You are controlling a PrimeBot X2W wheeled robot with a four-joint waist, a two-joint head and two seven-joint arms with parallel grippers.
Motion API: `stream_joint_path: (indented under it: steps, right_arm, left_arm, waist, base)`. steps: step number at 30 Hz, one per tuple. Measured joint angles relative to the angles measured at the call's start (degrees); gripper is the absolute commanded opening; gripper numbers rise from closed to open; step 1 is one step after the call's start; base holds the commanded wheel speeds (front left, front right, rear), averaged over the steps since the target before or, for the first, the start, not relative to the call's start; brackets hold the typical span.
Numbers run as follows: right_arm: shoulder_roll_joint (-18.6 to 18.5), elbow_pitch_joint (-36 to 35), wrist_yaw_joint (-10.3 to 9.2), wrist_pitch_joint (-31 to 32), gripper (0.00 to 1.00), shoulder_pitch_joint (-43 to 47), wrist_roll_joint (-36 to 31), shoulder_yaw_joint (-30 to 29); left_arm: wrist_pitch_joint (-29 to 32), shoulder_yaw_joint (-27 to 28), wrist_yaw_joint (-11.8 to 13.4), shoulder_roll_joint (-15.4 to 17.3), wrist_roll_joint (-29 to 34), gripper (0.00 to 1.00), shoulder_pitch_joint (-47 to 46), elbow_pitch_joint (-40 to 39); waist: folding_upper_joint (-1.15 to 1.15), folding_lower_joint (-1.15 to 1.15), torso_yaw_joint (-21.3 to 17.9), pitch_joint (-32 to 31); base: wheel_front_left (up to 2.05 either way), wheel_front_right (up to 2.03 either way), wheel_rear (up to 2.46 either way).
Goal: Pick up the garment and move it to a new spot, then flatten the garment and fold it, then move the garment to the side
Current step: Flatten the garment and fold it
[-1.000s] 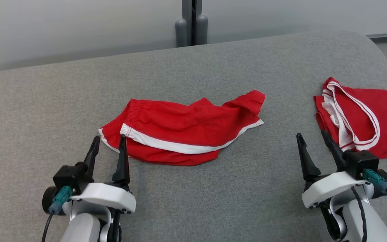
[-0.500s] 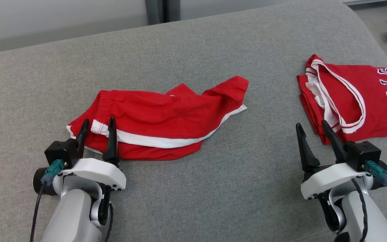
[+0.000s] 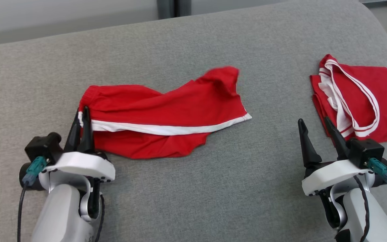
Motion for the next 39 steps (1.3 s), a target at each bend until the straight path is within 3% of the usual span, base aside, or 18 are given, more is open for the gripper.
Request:
stream_joint_path:
  steps: [17,19,20,25,39]
  right_arm:
    - [0.1,2.4,0.0,0.0,1.0,4.3,0.9,1.2]
    - [0.1,2.5,0.0,0.0,1.0,5.1,1.2,1.4]
    - [0.1,2.5,0.0,0.0,1.0,5.5,1.3,1.6]
    - [0.1,2.3,0.0,0.0,1.0,7.6,1.6,2.1]
    - [0.1,-1.4,0.0,0.0,1.0,10.5,2.6,3.2]
  left_arm:
    - [0.0,1.1,1.8,0.0,-0.1,0.0,14.9,-1.7]
    - [0.0,1.2,1.9,0.0,0.4,0.49,16.3,-1.5]
    - [0.0,1.3,2.4,0.0,0.5,1.0,17.0,-1.6]
    - [0.0,2.9,3.8,0.0,2.1,1.0,20.3,-3.6]
    - [0.0,3.4,4.3,0.0,4.4,1.0,25.0,-10.7]
  waist:
    - [0.0,0.0,3.1,-8.4]
    - [0.0,0.0,3.2,-9.7]
    - [0.0,0.0,3.3,-10.4]
    - [0.0,0.0,3.1,-13.4]
    - [0.0,0.0,3.5,-15.3]
  base:
    - [0.0,0.0,0.0]
    - [0.0,0.0,0.0]
    - [0.0,0.0,0.0]
    - [0.0,0.0,0.0]
    - [0.0,0.0,0.0]
